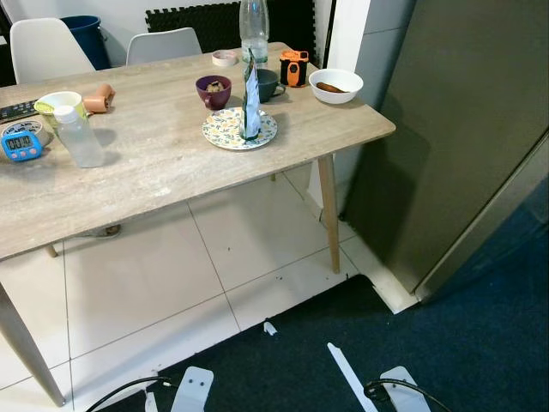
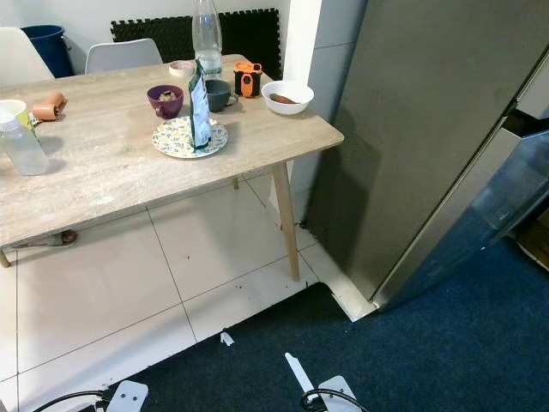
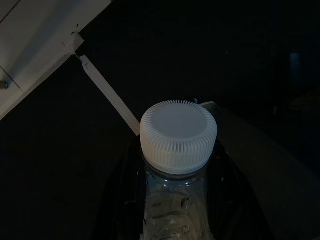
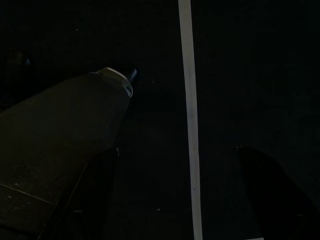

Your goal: Restocking fridge

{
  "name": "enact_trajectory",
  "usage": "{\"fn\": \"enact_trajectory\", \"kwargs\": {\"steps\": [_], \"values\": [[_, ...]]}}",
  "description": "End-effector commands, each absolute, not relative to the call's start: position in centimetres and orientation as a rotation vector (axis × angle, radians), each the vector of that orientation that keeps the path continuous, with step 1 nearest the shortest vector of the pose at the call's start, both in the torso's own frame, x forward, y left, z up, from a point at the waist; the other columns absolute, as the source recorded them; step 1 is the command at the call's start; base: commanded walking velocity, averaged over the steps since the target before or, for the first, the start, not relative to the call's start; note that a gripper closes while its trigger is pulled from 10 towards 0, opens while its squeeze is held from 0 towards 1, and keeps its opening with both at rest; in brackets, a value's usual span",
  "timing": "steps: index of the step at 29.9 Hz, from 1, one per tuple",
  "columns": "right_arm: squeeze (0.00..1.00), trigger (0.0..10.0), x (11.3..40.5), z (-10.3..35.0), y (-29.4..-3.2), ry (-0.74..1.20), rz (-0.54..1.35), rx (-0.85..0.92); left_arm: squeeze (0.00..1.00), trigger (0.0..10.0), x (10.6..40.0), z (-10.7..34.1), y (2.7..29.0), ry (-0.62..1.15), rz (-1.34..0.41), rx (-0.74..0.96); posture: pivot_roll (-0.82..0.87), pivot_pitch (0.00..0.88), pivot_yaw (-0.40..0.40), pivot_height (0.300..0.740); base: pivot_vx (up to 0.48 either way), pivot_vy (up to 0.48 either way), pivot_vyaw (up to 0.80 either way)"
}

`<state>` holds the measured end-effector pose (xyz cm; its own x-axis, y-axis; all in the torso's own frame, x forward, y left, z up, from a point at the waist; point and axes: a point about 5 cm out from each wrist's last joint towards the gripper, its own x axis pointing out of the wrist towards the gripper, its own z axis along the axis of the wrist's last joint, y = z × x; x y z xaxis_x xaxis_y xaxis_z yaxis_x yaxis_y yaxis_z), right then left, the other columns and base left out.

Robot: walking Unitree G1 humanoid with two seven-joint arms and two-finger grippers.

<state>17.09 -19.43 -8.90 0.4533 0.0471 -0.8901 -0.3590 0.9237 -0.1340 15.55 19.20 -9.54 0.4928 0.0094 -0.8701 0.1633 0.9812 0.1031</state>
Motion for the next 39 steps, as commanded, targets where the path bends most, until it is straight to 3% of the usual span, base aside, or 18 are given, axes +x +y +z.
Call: {"fn": "enact_trajectory", "kwargs": {"steps": [1,39], "values": [[0.00,10.0,15.76,-9.53,-19.03,1.123,0.270,-0.300,0.00,10.0,14.83,-10.04,17.35,1.084,-0.150,0.138,-0.03,0.091,-0.039,0.740,0.000,0.000,0.00],[0.00,10.0,15.74,-9.54,-18.99,1.122,0.269,-0.293,0.00,10.0,14.66,-10.09,17.41,1.085,-0.147,0.137,-0.04,0.095,-0.035,0.740,0.000,0.000,0.00]]}}
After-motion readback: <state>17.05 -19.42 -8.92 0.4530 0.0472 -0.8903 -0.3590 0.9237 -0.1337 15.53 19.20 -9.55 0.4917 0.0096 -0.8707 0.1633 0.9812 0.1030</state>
